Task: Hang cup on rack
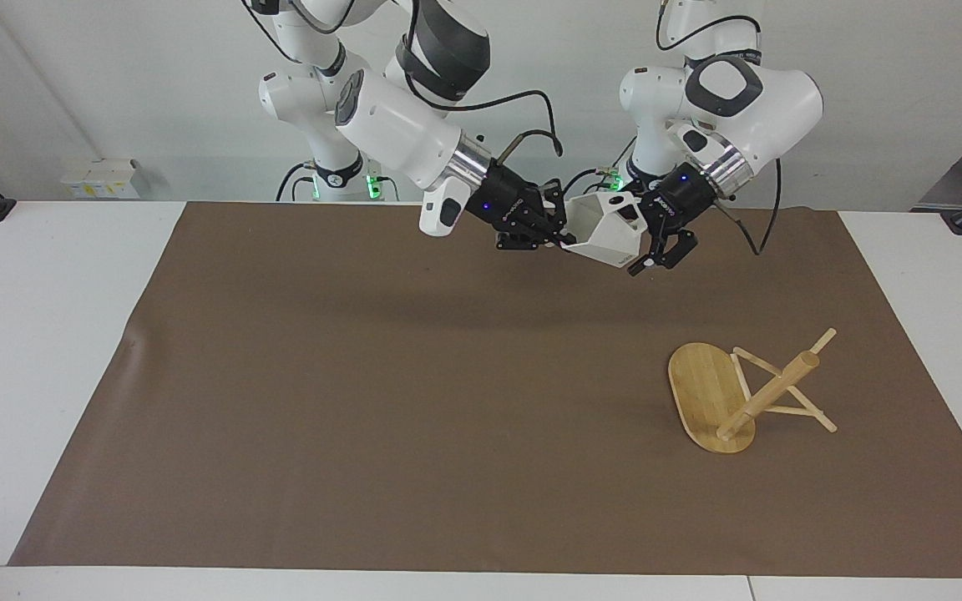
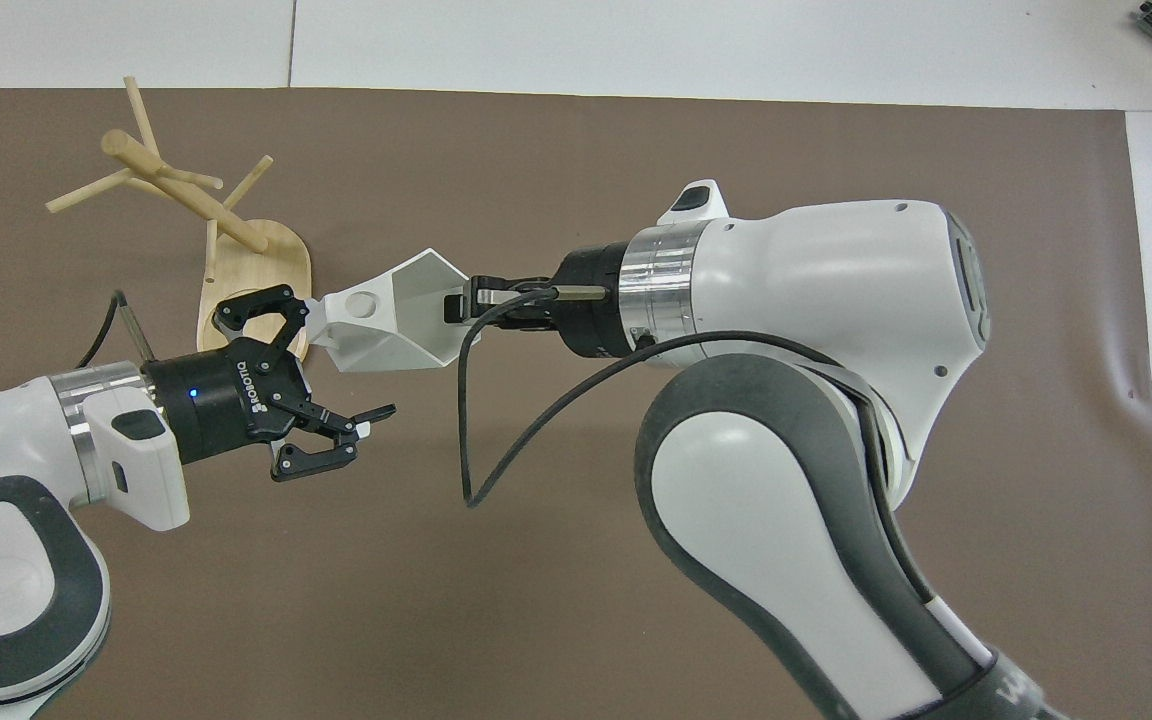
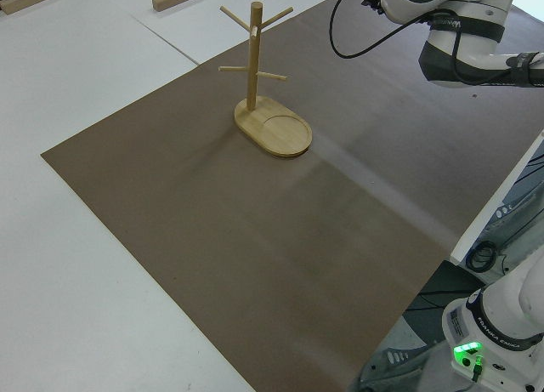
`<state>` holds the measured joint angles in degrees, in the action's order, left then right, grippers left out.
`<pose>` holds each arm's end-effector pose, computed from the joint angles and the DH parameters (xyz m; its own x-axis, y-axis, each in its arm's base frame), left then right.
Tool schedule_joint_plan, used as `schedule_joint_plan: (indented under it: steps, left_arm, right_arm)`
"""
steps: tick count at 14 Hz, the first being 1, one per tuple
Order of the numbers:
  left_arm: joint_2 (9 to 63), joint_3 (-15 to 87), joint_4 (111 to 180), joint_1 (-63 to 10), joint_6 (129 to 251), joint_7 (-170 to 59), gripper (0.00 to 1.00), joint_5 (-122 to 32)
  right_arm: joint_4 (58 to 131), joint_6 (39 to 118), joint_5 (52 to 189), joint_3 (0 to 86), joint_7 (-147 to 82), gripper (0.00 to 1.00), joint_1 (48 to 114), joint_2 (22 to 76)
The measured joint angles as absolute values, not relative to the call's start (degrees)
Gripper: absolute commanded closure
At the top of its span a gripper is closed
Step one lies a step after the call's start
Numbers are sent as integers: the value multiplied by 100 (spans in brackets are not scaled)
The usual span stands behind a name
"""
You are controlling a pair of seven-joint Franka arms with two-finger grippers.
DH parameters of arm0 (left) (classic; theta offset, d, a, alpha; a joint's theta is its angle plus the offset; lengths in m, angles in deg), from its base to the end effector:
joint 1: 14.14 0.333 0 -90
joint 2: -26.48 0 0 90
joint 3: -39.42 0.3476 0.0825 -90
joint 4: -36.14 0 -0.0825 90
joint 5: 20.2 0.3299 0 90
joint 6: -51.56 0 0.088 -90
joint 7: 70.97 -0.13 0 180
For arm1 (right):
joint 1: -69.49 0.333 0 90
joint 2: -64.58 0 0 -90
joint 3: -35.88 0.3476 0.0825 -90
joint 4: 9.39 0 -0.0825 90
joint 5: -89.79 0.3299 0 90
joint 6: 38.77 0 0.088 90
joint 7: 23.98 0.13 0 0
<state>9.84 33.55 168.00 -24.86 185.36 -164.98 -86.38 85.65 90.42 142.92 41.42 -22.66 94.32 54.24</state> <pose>0.4183 -0.1606 0.5447 0.1898 -0.5468 0.8155 -0.9349 -0.3543 -0.0199 0.5204 0.3406 0.5873 0.9907 -0.0256 0.1339 0.0903 -0.6128 -0.7851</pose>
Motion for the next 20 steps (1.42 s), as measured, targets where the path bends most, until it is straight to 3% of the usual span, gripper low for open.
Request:
schedule_joint_plan:
  steps: [20]
  left_arm:
    - [1037, 3370, 16496, -2483, 18243, -16288, 0, -8775]
  right_arm:
    - [8533, 8951, 14292, 4142, -2266, 100, 9409, 5424]
